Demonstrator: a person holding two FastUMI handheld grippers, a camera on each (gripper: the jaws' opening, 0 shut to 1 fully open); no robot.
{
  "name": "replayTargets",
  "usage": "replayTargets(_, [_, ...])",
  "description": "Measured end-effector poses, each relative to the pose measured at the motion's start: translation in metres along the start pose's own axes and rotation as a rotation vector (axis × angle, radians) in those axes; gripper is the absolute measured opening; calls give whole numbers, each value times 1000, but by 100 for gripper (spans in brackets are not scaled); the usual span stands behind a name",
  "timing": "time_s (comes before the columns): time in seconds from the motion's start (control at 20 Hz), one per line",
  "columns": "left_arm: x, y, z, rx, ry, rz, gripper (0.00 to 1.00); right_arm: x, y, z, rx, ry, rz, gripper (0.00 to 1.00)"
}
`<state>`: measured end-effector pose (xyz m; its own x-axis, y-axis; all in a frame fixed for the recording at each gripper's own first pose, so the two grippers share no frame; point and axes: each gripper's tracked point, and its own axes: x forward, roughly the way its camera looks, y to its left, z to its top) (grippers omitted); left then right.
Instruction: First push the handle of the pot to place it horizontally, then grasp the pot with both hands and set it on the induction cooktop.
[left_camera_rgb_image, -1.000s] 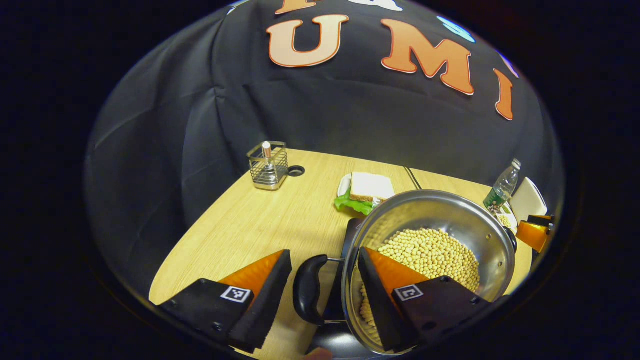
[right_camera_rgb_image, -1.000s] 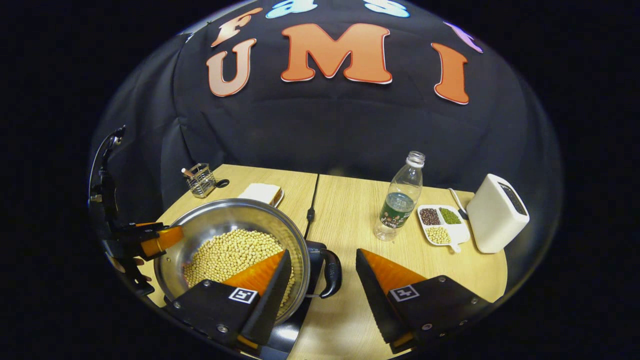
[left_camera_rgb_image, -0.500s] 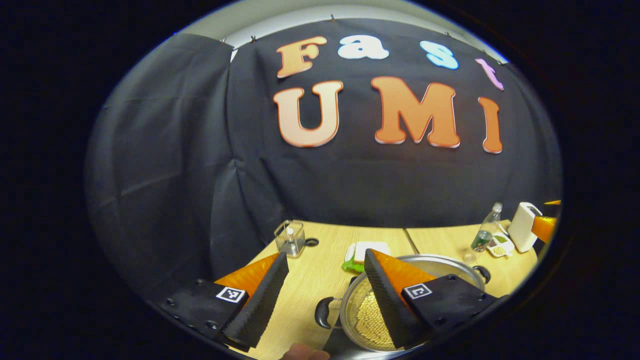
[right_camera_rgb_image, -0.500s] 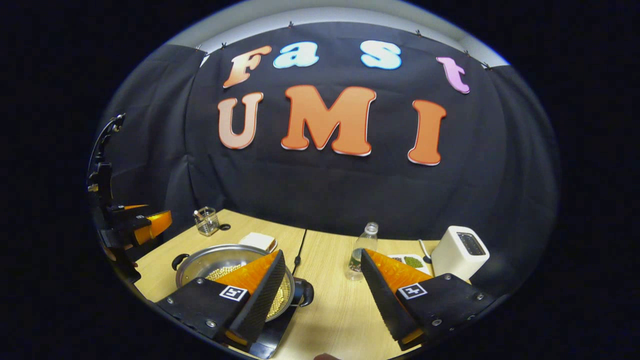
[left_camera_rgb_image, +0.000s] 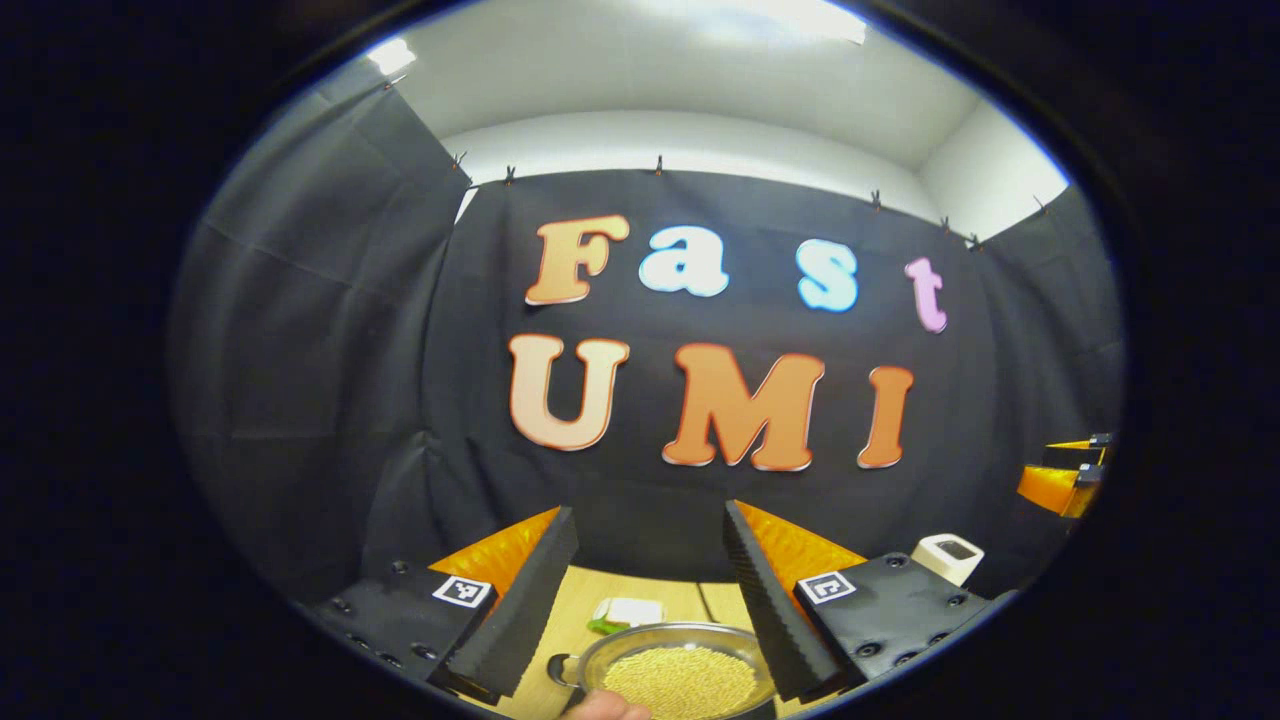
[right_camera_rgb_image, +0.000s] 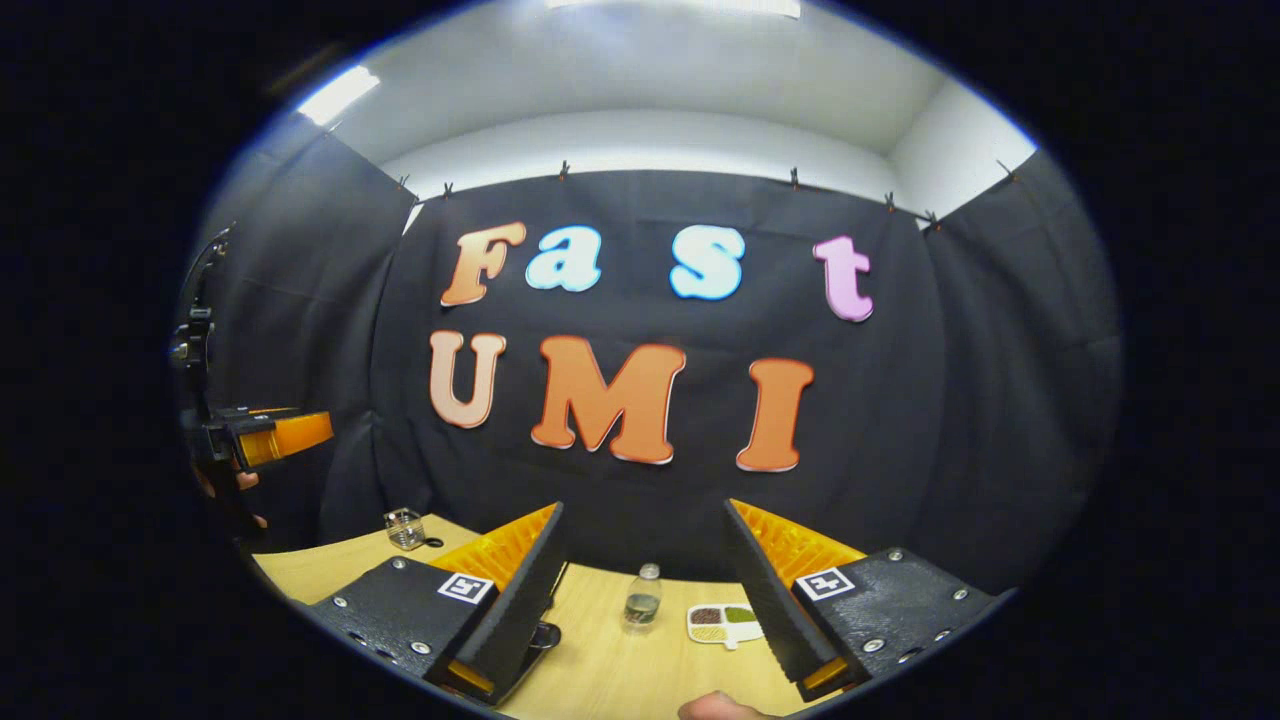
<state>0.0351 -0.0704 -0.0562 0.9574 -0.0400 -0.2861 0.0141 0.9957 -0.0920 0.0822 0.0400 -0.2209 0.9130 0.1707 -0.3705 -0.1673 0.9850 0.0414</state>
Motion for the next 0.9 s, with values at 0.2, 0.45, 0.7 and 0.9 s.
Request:
replayTargets(0.2, [-19,-35,49,-31,-46,-70,99,-30,-28,53,-8,-90,-32,97])
replayTargets(0.45, [-44,-65,81,-67,-56,-128,96,-50,-47,82,-47,-146,-58,95])
replayTargets(0.7, [-61,-18,150,61,-271,76,97,-62,-59,100,-52,-220,-80,95])
replayTargets(0.9, [-77,-28,144,16,-228,28,98,-68,-74,100,6,-201,-118,95])
